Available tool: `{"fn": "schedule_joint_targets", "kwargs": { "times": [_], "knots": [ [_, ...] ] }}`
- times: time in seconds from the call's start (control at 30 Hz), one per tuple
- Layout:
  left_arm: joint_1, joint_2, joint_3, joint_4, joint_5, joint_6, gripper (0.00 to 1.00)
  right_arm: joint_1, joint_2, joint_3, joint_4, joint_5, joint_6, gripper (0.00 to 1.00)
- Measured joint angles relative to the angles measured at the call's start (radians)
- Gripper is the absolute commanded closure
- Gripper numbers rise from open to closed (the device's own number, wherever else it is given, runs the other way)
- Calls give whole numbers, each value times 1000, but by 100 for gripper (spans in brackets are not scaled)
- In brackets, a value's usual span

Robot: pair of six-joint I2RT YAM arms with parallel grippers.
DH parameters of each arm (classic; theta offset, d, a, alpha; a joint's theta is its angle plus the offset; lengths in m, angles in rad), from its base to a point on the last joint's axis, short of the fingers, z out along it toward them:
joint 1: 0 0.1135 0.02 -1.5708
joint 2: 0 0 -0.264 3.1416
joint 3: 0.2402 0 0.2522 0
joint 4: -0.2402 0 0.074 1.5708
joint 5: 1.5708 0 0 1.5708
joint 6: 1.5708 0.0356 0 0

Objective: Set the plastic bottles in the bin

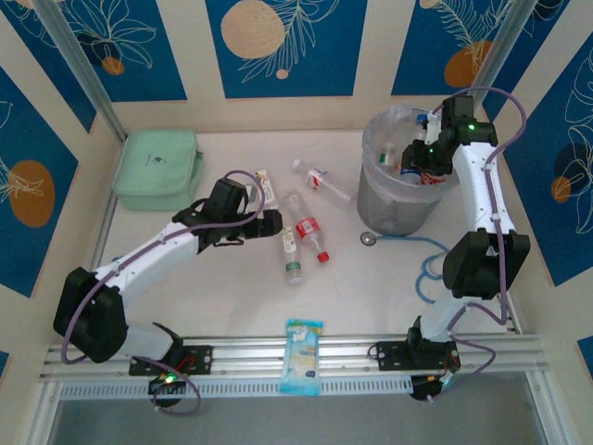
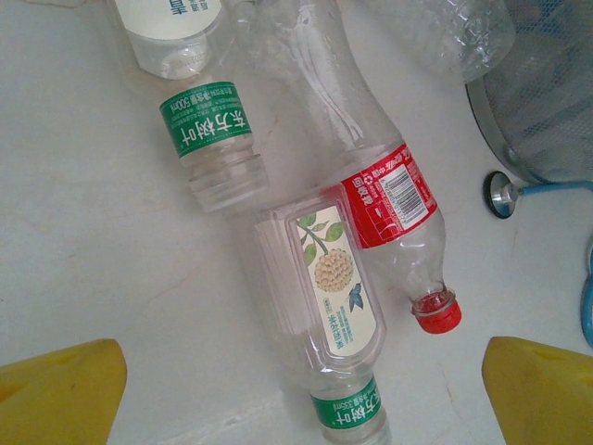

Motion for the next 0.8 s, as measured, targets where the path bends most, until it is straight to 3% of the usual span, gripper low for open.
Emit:
{"fn": "schedule_joint_targets", "kwargs": {
  "times": [0.13, 0.3, 0.53, 0.8],
  "knots": [
    [0, 21, 11, 0, -13, -1, 1, 0, 2, 69, -41, 19, 2, 21],
    [1, 66, 42, 2, -51, -9, 0, -2, -89, 89, -33, 17, 24, 6],
    [16, 205, 149, 5, -126, -38, 0, -16, -331, 55, 30, -33, 87, 6],
    [56, 383, 264, 27, -188, -61, 3, -8, -521, -108, 95, -210, 222, 10]
  ]
}}
